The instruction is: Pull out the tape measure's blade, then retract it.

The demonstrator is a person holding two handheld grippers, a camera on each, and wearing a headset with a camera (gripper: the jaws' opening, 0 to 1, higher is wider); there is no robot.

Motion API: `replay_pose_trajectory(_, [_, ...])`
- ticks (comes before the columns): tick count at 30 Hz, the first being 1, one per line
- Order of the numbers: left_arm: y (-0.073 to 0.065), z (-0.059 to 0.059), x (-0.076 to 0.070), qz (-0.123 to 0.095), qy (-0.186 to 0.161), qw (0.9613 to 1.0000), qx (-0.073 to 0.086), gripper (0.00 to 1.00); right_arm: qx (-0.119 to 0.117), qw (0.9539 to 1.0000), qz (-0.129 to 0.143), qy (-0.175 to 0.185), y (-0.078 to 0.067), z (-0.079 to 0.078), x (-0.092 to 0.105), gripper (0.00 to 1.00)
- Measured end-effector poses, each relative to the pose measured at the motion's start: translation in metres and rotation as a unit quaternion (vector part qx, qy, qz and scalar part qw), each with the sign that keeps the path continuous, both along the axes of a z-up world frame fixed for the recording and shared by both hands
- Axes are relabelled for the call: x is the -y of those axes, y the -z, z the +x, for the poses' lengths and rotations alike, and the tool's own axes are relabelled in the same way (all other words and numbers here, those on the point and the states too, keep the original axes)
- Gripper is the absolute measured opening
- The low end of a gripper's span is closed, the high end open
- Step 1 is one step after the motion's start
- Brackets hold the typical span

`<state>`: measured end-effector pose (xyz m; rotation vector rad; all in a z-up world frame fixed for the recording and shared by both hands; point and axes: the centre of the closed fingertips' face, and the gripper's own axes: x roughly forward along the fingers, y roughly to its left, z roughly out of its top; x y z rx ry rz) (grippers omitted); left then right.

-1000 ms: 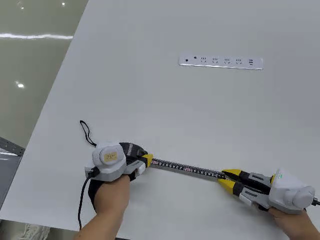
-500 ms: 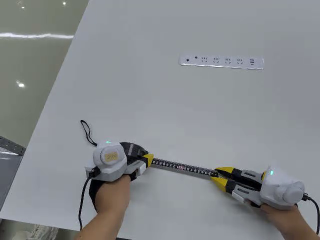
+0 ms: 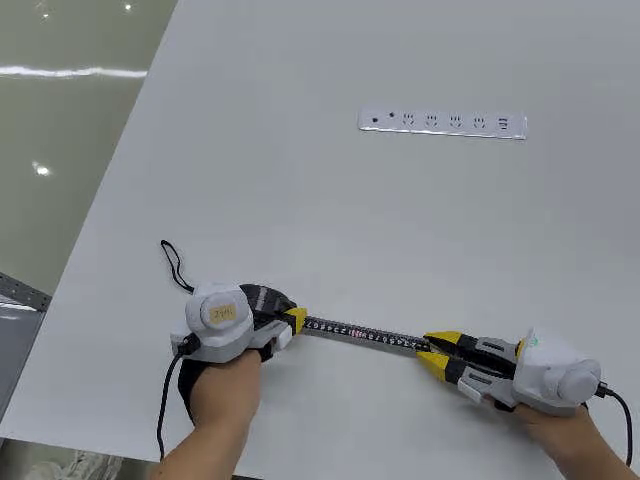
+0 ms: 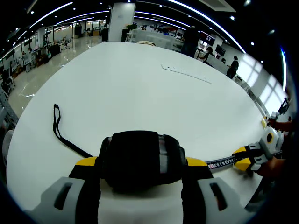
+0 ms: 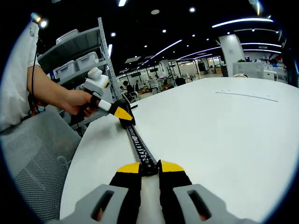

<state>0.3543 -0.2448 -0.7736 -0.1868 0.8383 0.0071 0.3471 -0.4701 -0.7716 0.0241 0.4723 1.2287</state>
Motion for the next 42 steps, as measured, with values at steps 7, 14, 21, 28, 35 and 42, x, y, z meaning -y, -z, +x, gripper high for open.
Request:
replay_pose_trajectory(7, [0.0, 0.0, 0.0, 0.0, 0.0, 1.0, 0.0, 0.68, 0.0, 0.9999, 0.002, -0.01, -0.001, -0.001, -0.01, 0.13])
replay_pose_trajectory(14, [0.0, 0.0, 0.0, 0.0, 0.0, 1.0, 0.0, 0.68, -0.001, 0.9999, 0.002, -0.016, -0.002, -0.002, -0.019, 0.13])
replay_pose_trajectory(21, [0.0, 0.0, 0.0, -0.001, 0.0, 1.0, -0.001, 0.68, -0.001, 0.9997, 0.001, -0.024, -0.002, -0.002, -0.028, 0.13])
replay_pose_trajectory(28, [0.0, 0.0, 0.001, -0.001, -0.001, 1.0, -0.001, 0.68, -0.001, 0.9996, 0.002, -0.03, 0.0, -0.001, -0.037, 0.13])
replay_pose_trajectory(35, [0.0, 0.0, 0.001, -0.001, -0.001, 1.0, 0.0, 0.68, -0.002, 0.9994, 0.003, -0.034, 0.0, -0.001, -0.044, 0.13])
replay_pose_trajectory(42, [0.001, 0.0, 0.0, -0.001, -0.001, 1.0, -0.001, 0.68, -0.005, 0.9992, 0.003, -0.04, 0.0, -0.002, -0.053, 0.13])
